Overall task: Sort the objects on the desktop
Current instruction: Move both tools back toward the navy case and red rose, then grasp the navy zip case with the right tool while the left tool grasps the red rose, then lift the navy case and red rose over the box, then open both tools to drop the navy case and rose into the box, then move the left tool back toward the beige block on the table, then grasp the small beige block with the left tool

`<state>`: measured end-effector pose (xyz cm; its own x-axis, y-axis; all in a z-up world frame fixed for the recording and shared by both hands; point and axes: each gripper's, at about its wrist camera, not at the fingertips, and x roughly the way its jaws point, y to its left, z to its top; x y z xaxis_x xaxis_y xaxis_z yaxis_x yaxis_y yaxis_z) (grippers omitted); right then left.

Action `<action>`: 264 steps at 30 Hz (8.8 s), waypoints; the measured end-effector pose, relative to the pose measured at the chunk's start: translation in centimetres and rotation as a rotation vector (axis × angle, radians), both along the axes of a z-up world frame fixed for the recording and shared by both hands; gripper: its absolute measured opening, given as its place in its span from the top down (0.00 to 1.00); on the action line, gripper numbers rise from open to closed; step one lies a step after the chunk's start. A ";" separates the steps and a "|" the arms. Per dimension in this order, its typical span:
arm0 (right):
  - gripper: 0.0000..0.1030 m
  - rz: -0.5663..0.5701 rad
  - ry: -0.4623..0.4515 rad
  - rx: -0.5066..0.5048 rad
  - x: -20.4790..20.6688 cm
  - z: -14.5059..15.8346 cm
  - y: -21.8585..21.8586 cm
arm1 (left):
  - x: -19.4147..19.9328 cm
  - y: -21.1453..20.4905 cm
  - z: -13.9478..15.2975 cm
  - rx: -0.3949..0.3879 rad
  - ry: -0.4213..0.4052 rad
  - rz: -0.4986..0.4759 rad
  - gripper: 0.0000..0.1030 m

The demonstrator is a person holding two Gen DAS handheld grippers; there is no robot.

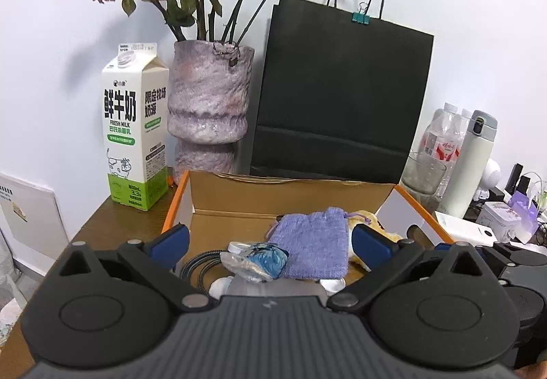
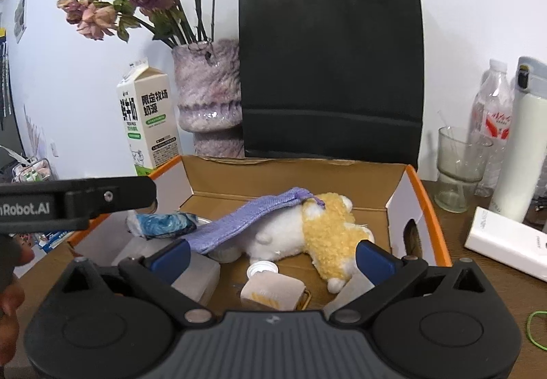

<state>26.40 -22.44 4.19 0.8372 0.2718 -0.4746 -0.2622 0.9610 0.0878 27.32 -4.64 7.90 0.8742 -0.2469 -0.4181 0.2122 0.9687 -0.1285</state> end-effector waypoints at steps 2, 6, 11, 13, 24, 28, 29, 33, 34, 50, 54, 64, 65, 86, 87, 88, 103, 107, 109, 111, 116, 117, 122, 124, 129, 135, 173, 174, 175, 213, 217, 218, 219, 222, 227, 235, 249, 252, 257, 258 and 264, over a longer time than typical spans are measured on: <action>0.00 -0.004 -0.009 -0.011 -1.1 0.2 -0.2 | -0.9 0.2 0.3 0.003 -0.010 -0.001 0.00; 0.00 -0.009 -0.007 -0.012 -3.2 0.3 -0.7 | -2.9 0.8 0.4 0.005 -0.022 -0.006 0.00; 0.00 -0.001 0.005 -0.019 -5.8 0.0 -1.1 | -5.6 2.1 0.2 0.000 -0.029 0.005 0.00; 0.00 0.005 0.011 -0.028 -6.8 -0.1 -1.0 | -6.5 2.7 0.0 0.002 -0.021 0.004 0.00; 0.00 0.056 0.058 -0.032 -10.8 -0.5 -0.4 | -9.7 3.9 -1.1 0.044 0.010 0.008 0.00; 0.00 0.048 0.102 -0.015 -12.0 -2.1 0.2 | -10.3 4.4 -2.7 0.019 0.049 0.018 0.00; 0.00 0.046 0.112 -0.013 -12.2 -2.4 0.3 | -10.5 4.5 -2.9 0.022 0.055 0.015 0.00; 0.00 0.038 0.133 -0.010 -12.9 -3.0 1.3 | -10.9 5.3 -3.4 0.007 0.063 0.008 0.00; 0.00 0.036 0.135 -0.012 -13.0 -3.0 1.6 | -10.9 5.6 -3.5 -0.006 0.067 0.010 0.00; 0.00 -0.109 0.235 -0.088 -8.5 -5.3 6.2 | -10.1 8.1 -3.8 -0.093 0.112 0.075 0.00; 0.03 -0.090 0.229 -0.068 -8.7 -5.4 5.3 | -10.1 7.8 -4.0 -0.086 0.115 0.066 0.00; 0.18 -0.011 0.217 -0.059 -9.5 -5.2 2.5 | -10.0 7.2 -4.6 -0.059 0.127 0.061 0.00; 0.19 -0.009 0.216 -0.056 -9.5 -5.2 2.1 | -10.1 7.1 -4.7 -0.054 0.128 0.059 0.00; 0.17 0.019 0.197 -0.069 -9.5 -5.6 -1.7 | -5.0 -4.2 -7.6 0.168 0.194 -0.026 0.40; 0.16 0.018 0.196 -0.072 -9.5 -5.6 -1.7 | -4.8 -4.1 -7.8 0.158 0.204 -0.033 0.45; 0.16 0.017 0.193 -0.075 -9.4 -5.7 -1.6 | -4.8 -3.9 -7.9 0.156 0.199 -0.033 0.47; 0.00 -0.110 0.208 -0.108 -8.3 -6.2 -0.8 | -5.1 -3.5 -7.9 0.139 0.200 -0.041 0.48; 0.01 -0.115 0.206 -0.107 -8.2 -6.2 -0.7 | -5.2 -3.3 -7.8 0.133 0.201 -0.042 0.49; 0.10 -0.117 0.194 -0.101 -8.3 -6.1 -0.9 | -5.2 -3.2 -7.8 0.123 0.201 -0.038 0.51; 0.21 -0.103 0.183 -0.085 -8.6 -5.9 -1.0 | -5.2 -2.8 -7.8 0.106 0.202 -0.028 0.55; 0.28 -0.105 0.167 -0.054 -8.9 -5.6 -1.4 | -5.7 -2.2 -7.4 0.072 0.189 -0.022 0.62; 0.30 -0.106 0.164 -0.041 -9.0 -5.5 -1.6 | -5.8 -2.1 -7.2 0.067 0.185 -0.022 0.62; 0.34 -0.096 0.160 -0.019 -9.4 -5.3 -2.0 | -6.7 -1.9 -6.5 0.048 0.154 -0.029 0.64; 0.35 -0.088 0.158 -0.010 -9.6 -5.1 -2.0 | -7.1 -1.8 -6.2 0.038 0.149 -0.035 0.64; 0.35 -0.071 0.129 0.013 -10.5 -4.1 -2.3 | -8.3 -1.0 -5.1 0.003 0.127 -0.047 0.64; 0.35 -0.046 0.068 0.059 -11.4 -1.6 -2.9 | -9.8 0.7 -2.6 -0.060 0.073 -0.051 0.64; 0.43 -0.009 0.002 0.037 4.3 0.3 0.3 | 5.1 -0.7 -2.2 -0.085 0.090 0.058 0.63; 0.43 -0.007 0.010 0.034 4.4 0.0 0.4 | 5.2 -0.7 -2.4 -0.079 0.094 0.058 0.63; 0.43 -0.005 0.015 0.033 4.4 -0.1 0.4 | 5.3 -0.8 -2.6 -0.074 0.095 0.059 0.63; 0.00 0.050 -0.001 -0.032 -1.7 1.8 -0.2 | -1.6 2.0 0.3 -0.073 0.026 0.056 0.00; 0.00 0.056 0.002 -0.046 -4.4 1.5 -0.3 | -3.6 2.6 0.0 -0.032 0.036 0.050 0.00; 0.00 0.057 0.006 -0.050 -4.9 1.4 -0.2 | -4.0 2.8 -0.2 -0.022 0.043 0.050 0.00; 0.00 0.059 0.011 -0.056 -5.5 1.2 -0.2 | -4.4 3.0 -0.4 -0.014 0.050 0.049 0.00; 0.00 0.066 0.032 -0.071 -7.1 0.4 -0.1 | -5.8 3.3 -1.2 0.013 0.076 0.040 0.00; 0.00 0.082 0.073 -0.069 -9.3 -1.1 0.0 | -7.4 3.1 -2.9 0.055 0.135 0.010 0.00; 0.00 0.072 0.133 -0.083 -11.0 -3.5 -0.1 | -8.5 1.6 -5.4 0.129 0.198 -0.013 0.00; 0.00 0.009 0.182 -0.051 -9.9 -5.4 -1.2 | -7.1 0.5 -8.2 0.187 0.254 -0.005 0.30; 0.00 0.006 0.182 -0.047 -10.0 -5.4 -1.3 | -7.1 0.4 -8.3 0.198 0.247 -0.002 0.31; 0.00 0.000 0.186 -0.044 -9.9 -5.5 -1.3 | -7.2 0.0 -8.2 0.204 0.226 -0.017 0.47; 0.00 -0.001 0.186 -0.045 -9.9 -5.5 -1.3 | -7.1 0.0 -8.2 0.199 0.223 -0.028 0.56; 0.00 -0.007 0.180 -0.042 -9.9 -5.5 -1.4 | -7.1 0.2 -8.1 0.168 0.219 -0.034 0.79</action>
